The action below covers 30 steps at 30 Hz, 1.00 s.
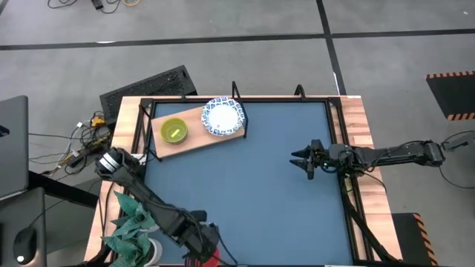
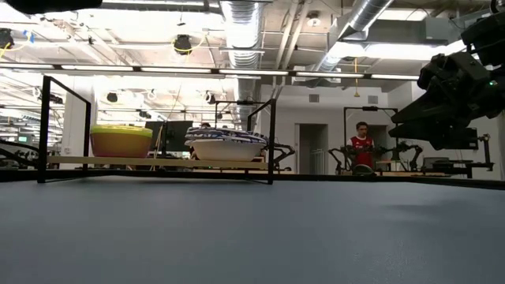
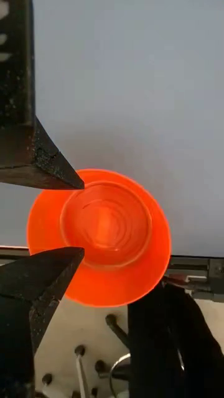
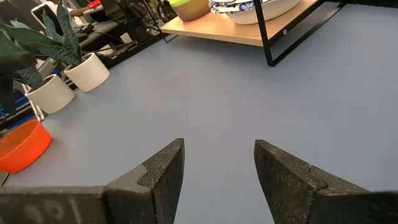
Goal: Place and stack bowls onto a shelf
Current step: Stack the red bowl on top of the other yellow bowl on the shelf
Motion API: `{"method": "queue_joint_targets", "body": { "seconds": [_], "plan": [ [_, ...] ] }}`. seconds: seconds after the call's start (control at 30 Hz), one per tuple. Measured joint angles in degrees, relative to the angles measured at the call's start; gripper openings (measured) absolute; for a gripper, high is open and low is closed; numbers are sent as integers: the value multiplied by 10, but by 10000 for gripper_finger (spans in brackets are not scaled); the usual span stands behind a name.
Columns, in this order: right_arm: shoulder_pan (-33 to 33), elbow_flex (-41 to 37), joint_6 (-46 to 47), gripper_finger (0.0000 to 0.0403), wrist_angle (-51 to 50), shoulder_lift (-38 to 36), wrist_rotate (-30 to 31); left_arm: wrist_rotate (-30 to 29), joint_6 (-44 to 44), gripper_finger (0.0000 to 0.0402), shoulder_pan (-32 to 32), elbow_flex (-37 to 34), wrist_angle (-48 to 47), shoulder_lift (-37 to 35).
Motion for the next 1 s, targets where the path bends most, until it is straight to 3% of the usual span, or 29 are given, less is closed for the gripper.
{"method": "queue_joint_targets", "body": {
  "seconds": [0.23, 0.47, 0.7, 0.83, 1.0],
  "plan": [
    [0, 0, 1, 220, 0, 0, 0, -59, -2, 144, -17, -2, -40, 18],
    [0, 0, 1, 220, 0, 0, 0, -30, -38, 144, -18, -72, 83, 23],
    [0, 0, 14, 220, 0, 0, 0, -25, -56, 144, -15, -110, 88, 23],
    [1, 0, 20, 220, 0, 0, 0, -1, -64, 144, -11, -106, 93, 23],
    [1, 0, 21, 220, 0, 0, 0, -11, -72, 144, -7, -93, 73, 17]
  ]
}}
